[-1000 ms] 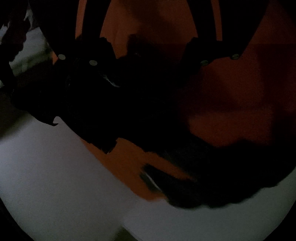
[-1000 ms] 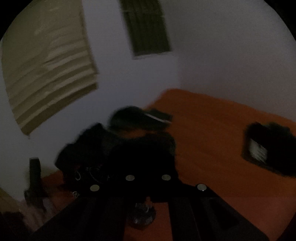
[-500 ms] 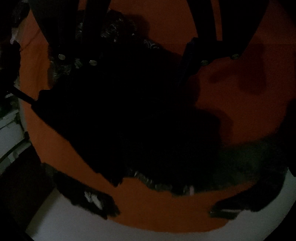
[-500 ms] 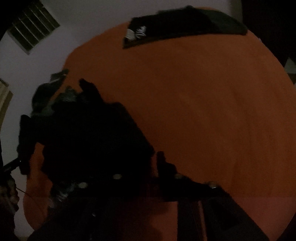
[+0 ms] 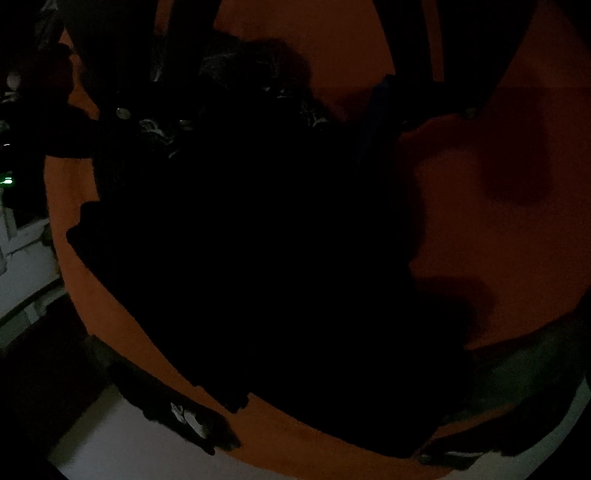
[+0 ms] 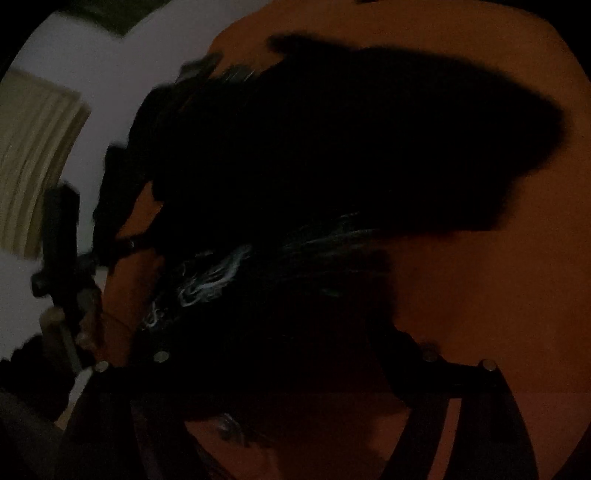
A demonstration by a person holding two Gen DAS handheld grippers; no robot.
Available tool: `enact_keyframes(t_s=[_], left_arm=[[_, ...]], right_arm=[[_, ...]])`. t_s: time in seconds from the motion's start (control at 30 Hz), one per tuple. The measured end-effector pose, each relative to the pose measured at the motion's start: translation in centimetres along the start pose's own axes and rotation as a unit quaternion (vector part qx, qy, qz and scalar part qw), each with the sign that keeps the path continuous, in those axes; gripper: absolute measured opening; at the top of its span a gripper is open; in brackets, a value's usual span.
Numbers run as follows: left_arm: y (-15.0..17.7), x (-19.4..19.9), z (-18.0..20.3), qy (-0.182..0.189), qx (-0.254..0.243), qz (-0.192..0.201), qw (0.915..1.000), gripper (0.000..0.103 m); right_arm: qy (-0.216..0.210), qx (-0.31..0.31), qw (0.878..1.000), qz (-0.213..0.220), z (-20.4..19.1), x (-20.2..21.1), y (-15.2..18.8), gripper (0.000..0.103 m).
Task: Fold clothes
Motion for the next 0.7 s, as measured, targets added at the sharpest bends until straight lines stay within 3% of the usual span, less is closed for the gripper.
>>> enact_keyframes(t_s=[0.03, 0.1, 0.17, 0.23, 0.3, 0.33, 0.43, 0.5, 0.57, 0.63, 0.7], left_arm=[[0.2, 0.2, 0.1, 0.003, 0.006, 0.002, 1.0, 0.062], [0.4, 0.8, -0.2, 0.01, 0.035, 0.011, 0.9993, 0.062], [0.8, 1.3, -0.2, 0.029, 0.066, 0.021, 0.9972, 0.062], [1.3, 1.4, 0.0, 0.045, 0.089, 0.026, 0.9947, 0.062], [1.9, 1.3, 0.6, 0.053, 0.097, 0.023, 0.9936, 0.062], [2.2, 1.0, 1.1, 0.054, 0.095, 0.022, 0.9938, 0.062], [1.8, -0.2, 2.4, 0.055, 0.084, 0.014, 0.9948, 0.062], [1.3, -0.7, 3.3, 0.056, 0.074, 0.007, 0.9956, 0.062], [0.8, -0.9, 4.2, 0.058, 0.064, -0.002, 0.9963, 0.062], [0.4, -1.1, 5.1, 0.06, 0.052, -0.01, 0.9968, 0.062], [0.7, -1.7, 6.5, 0.062, 0.032, -0.013, 0.9975, 0.062]], right_arm=[[0.018, 0.009, 1.0, 0.001, -0.3, -0.4, -0.6, 0.001], [0.014, -0.008, 0.998, 0.057, -0.1, 2.3, -3.5, 0.002], [0.036, -0.015, 0.991, 0.131, 1.0, 7.1, -6.9, 0.002], [0.067, -0.014, 0.974, 0.217, 2.8, 13.8, -10.2, 0.001], [0.123, -0.022, 0.948, 0.294, 5.6, 20.2, -12.5, 0.001], [0.154, -0.021, 0.937, 0.313, 6.7, 22.3, -13.1, 0.001], [0.266, 0.005, 0.911, 0.315, 10.6, 23.8, -13.8, 0.002], [0.309, -0.009, 0.913, 0.267, 14.8, 22.3, -13.3, 0.002], [0.33, -0.048, 0.918, 0.216, 18.7, 20.4, -12.3, 0.02], [0.348, -0.089, 0.918, 0.17, 22.2, 18.9, -11.0, 0.026], [0.344, -0.118, 0.916, 0.169, 24.1, 19.1, -9.3, 0.027]])
Point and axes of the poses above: each gripper's, at about its wrist camera, not at the fingertips, and x roughly against the way its jaws point, z to its right, y to its underside, the point moved 9 cm from there along -x, roughly the way its jaws point, and after that the axes turned 10 degrees about y, right-handed, at the moved point
